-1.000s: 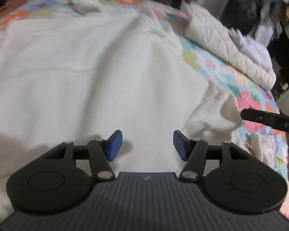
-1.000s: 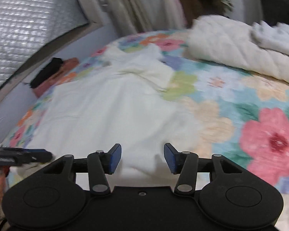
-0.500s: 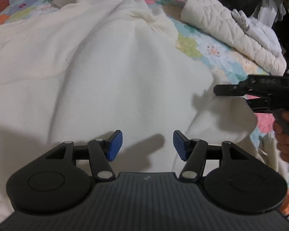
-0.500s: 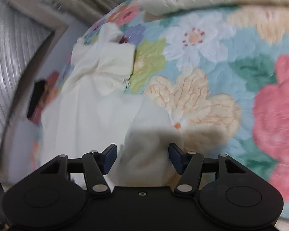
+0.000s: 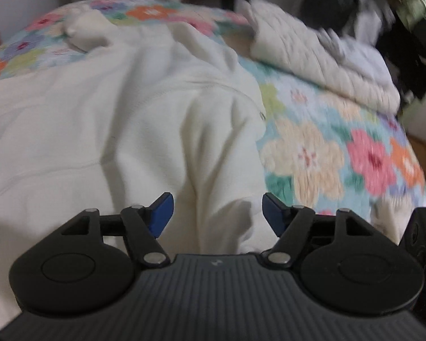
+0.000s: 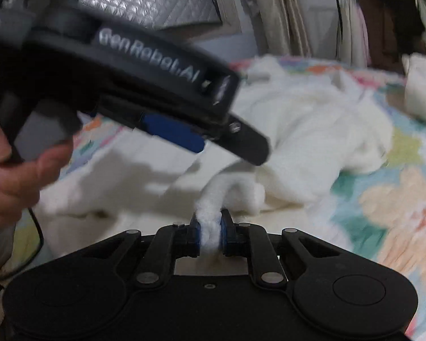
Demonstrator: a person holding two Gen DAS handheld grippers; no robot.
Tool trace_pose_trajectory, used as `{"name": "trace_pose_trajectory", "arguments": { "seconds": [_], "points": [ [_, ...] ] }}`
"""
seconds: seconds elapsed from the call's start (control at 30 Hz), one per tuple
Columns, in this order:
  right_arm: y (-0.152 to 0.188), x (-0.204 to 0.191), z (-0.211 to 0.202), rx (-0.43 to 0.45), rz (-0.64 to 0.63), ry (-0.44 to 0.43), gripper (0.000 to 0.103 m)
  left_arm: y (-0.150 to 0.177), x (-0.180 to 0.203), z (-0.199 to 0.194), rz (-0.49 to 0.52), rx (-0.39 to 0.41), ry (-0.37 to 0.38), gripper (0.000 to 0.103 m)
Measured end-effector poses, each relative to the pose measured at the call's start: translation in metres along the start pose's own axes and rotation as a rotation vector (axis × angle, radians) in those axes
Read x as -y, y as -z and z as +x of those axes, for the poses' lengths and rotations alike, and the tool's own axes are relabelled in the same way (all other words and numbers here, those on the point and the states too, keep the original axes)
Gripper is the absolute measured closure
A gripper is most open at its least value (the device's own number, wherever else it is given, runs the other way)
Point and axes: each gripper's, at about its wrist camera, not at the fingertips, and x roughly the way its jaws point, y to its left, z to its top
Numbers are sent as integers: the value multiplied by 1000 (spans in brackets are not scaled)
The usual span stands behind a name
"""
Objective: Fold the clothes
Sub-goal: 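Grasp the fleece body with the left gripper while the right gripper grasps the hood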
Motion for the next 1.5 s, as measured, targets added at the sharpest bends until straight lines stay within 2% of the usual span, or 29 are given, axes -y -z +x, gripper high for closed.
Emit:
{"name": "trace_pose_trajectory", "arguments": {
  "seconds": [0.1,0.17,0.23,0.33,0.43,0.47,0.53,0.57,0.67,0.73,0.9,0.97,1.1,1.13,1.2,1.3,1.37,1.5],
  "points": [
    [4,-1,0,-5,1,-11,87,-1,8,22,77,-65,52,27],
    [5,2,-2,-9,27,-24,87,-1,12,38,113,-95,16,32],
    [6,5,-5,-25,45,-32,84,-4,7,46,91,-112,-16,74],
    [4,11,-12,-76,86,-51,79,-13,-24,41,-72,-129,25,80],
    [-7,19,-22,-116,121,-74,77,-15,-53,26,-160,-136,17,85],
    [-15,22,-28,-120,132,-76,76,-13,-60,22,-159,-141,-8,85],
    [-35,32,-37,-123,176,-52,55,-8,-75,17,-157,-140,-37,85],
    [-44,40,-41,-121,212,-31,51,-5,-82,18,-171,-137,-30,85],
    [-68,68,-45,-120,315,15,50,8,-99,23,-211,-119,10,85],
    [-71,84,-39,-113,366,21,50,18,-109,28,-244,-96,29,84],
    [-69,99,-3,-108,433,53,43,36,-149,35,-471,-67,166,84],
    [-66,101,15,-138,472,70,43,40,-159,38,-524,-67,209,84],
    [-58,105,49,-201,551,102,43,45,-164,44,-533,-58,254,84],
    [-57,102,54,-204,536,120,43,46,-165,46,-536,-58,264,84],
    [-58,101,59,-181,542,127,42,47,-167,48,-548,-59,284,84],
    [-56,107,56,-133,672,86,42,48,-176,50,-600,-69,313,84],
    [-52,109,52,-123,777,70,42,48,-175,50,-610,-75,305,84],
    [-43,100,39,-58,875,70,42,48,-174,51,-626,-80,302,84]
  ]
}}
